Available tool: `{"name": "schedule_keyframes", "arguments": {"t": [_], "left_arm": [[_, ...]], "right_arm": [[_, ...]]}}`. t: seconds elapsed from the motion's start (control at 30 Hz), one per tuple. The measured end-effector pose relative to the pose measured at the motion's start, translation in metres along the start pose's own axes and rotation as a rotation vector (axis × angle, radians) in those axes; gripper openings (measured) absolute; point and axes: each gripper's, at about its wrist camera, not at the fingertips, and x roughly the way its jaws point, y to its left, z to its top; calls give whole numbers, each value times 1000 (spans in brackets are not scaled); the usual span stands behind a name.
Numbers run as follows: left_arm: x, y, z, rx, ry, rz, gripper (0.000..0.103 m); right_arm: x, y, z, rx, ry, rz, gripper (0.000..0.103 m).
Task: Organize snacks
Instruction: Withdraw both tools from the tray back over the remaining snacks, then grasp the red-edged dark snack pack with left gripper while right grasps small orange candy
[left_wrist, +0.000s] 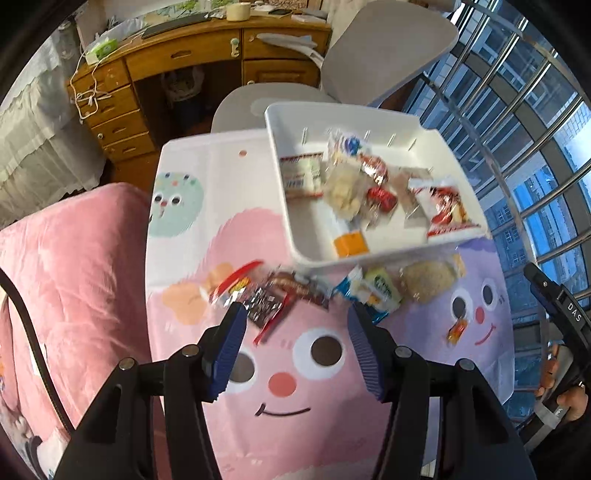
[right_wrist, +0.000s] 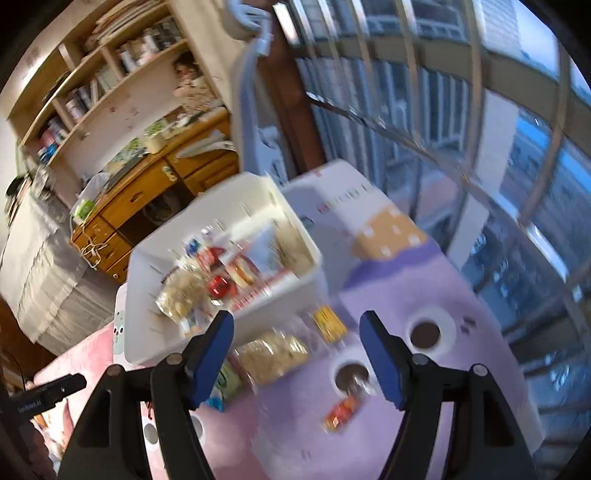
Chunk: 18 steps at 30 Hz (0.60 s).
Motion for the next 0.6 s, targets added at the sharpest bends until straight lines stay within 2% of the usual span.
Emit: {"name": "schedule_keyframes", "arguments": {"t": [0.17,0.37,0.43,0.6], "left_arm": [[10,13,-16,-28,32,8,57],[20,24,-27,-58,42,13,69],[27,28,-30,-69,45,17,72],[46,34,-33,-82,57,20,73]], "right_arm": [[8,-23,-28,66,88,-19,72],[27,-48,-60,174,208,-31,72],[33,-54,-66,202,232,-38,72],[46,-65,-73,285,270,-40,72]]}}
